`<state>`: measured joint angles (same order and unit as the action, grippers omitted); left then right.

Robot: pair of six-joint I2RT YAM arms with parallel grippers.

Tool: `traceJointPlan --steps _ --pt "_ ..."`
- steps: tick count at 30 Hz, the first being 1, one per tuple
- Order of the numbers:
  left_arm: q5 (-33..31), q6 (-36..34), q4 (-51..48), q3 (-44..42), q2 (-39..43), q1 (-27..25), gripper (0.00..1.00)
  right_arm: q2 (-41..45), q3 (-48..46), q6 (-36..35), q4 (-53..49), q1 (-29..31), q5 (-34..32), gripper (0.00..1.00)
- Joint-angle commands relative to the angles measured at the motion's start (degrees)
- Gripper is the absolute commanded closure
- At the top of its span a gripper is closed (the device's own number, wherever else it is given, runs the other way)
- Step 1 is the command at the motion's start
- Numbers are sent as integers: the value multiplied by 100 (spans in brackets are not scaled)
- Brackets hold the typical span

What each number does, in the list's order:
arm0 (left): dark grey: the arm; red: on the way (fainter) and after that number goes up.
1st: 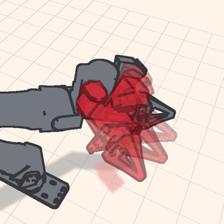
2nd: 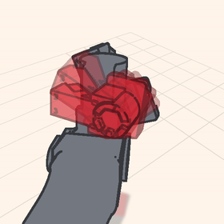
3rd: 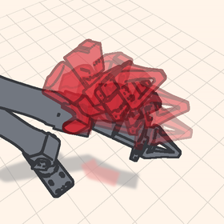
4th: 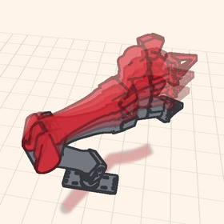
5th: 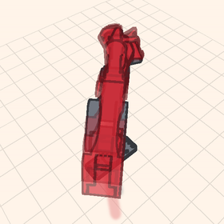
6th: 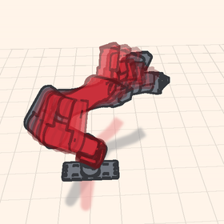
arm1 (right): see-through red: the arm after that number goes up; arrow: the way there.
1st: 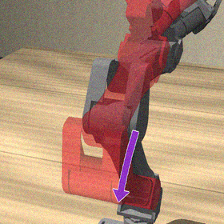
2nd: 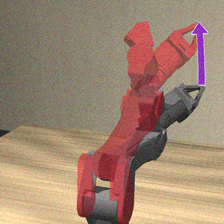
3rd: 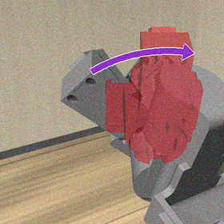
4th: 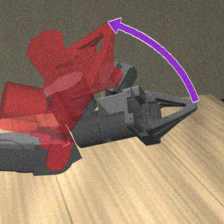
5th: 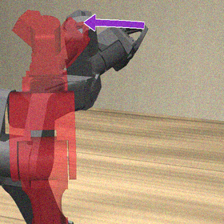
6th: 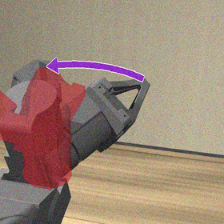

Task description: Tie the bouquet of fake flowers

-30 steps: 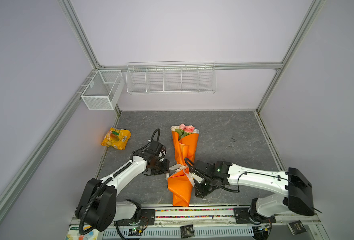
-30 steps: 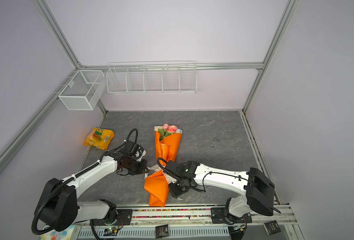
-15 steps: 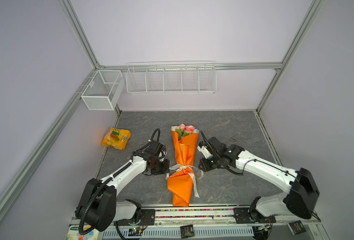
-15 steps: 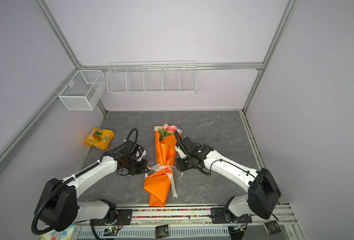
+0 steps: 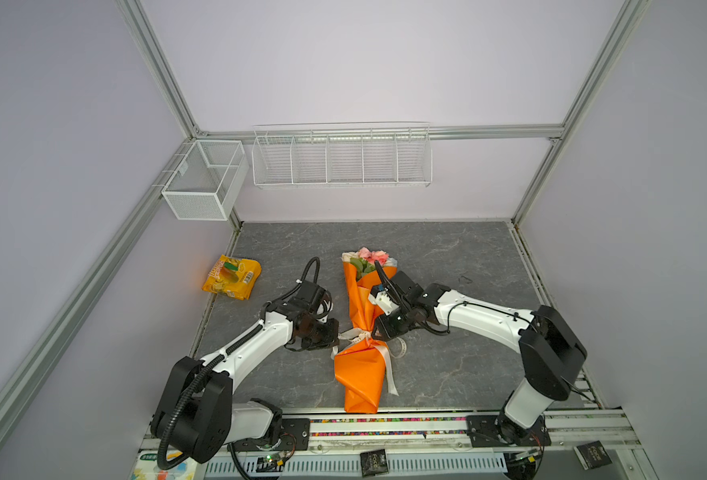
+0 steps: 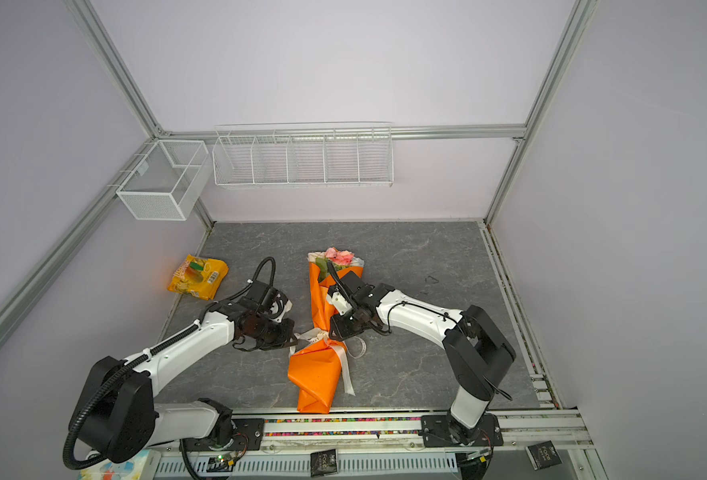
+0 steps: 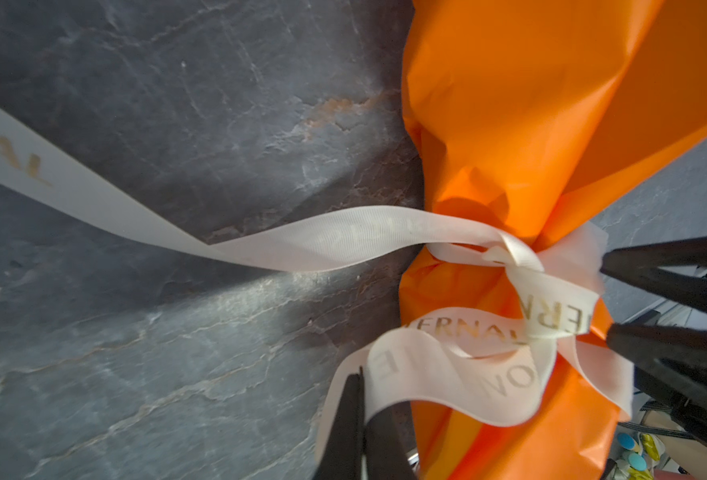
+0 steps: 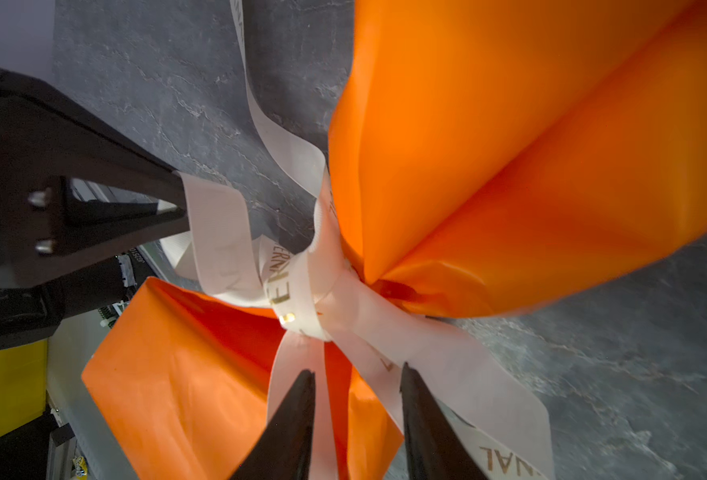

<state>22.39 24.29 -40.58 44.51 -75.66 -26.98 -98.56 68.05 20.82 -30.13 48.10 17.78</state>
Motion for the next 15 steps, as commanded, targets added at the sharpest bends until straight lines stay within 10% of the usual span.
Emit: traceJointPlan --steps 1,15 --pt "45 -100 -61 93 22 28 100 -116 0 -232 -101 94 -254 61" --pt "10 -105 -99 95 60 35 100 -184 226 -351 -560 166 -850 87"
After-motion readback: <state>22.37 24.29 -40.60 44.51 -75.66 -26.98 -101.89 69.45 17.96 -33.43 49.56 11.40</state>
